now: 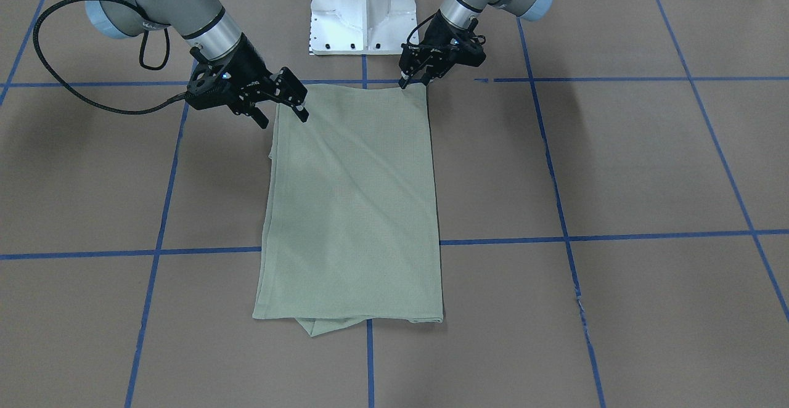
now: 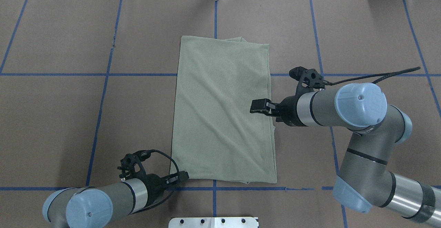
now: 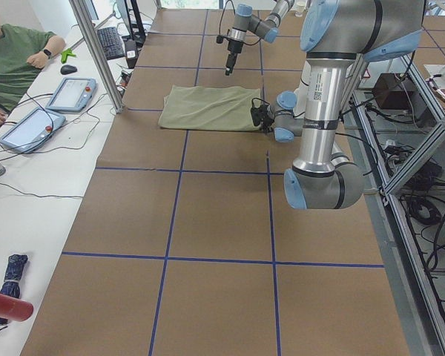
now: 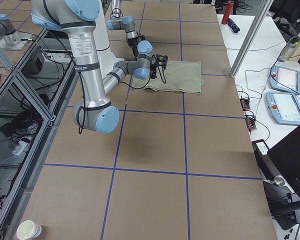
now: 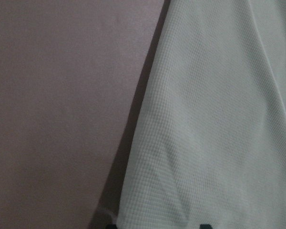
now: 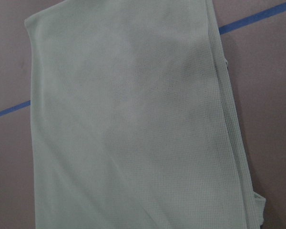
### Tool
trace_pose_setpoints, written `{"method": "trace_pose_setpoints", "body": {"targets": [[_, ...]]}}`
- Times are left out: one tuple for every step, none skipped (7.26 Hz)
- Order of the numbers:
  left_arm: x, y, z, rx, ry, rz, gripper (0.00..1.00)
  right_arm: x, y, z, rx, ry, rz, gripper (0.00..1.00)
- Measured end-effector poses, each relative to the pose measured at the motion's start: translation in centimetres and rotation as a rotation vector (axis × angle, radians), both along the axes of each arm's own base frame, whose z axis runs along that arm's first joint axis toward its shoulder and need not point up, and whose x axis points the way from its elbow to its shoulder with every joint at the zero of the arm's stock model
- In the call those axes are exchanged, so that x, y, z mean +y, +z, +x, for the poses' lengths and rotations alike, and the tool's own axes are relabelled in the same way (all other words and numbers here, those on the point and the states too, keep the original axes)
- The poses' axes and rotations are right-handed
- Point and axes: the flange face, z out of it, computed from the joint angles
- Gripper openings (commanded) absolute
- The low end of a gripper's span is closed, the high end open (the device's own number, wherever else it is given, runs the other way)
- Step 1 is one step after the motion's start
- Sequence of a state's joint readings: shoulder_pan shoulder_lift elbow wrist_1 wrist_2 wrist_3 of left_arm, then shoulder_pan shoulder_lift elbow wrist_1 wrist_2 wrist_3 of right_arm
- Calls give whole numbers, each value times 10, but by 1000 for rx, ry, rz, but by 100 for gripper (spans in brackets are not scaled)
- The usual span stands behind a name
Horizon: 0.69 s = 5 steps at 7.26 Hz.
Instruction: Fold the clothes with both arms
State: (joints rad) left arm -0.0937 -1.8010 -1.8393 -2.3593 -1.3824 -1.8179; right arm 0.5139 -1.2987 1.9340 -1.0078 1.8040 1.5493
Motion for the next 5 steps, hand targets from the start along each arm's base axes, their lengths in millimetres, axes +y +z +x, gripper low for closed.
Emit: {"method": "trace_pose_setpoints", "body": {"targets": [[0,0,-1,1,1,0,64,0,0,0,0,0,0,100],[0,0,-2,0,0,1,68,0,0,0,0,0,0,100],[-2,1,-3,-1,-2,2,69,0,-1,0,-1,0,1,100],[-4,2,-3,-4,-5,5,69,0,-1,0,-1,0,1,100],[-6,3,-4,-7,-8,8,65,0,-1,0,-1,0,1,100]]}}
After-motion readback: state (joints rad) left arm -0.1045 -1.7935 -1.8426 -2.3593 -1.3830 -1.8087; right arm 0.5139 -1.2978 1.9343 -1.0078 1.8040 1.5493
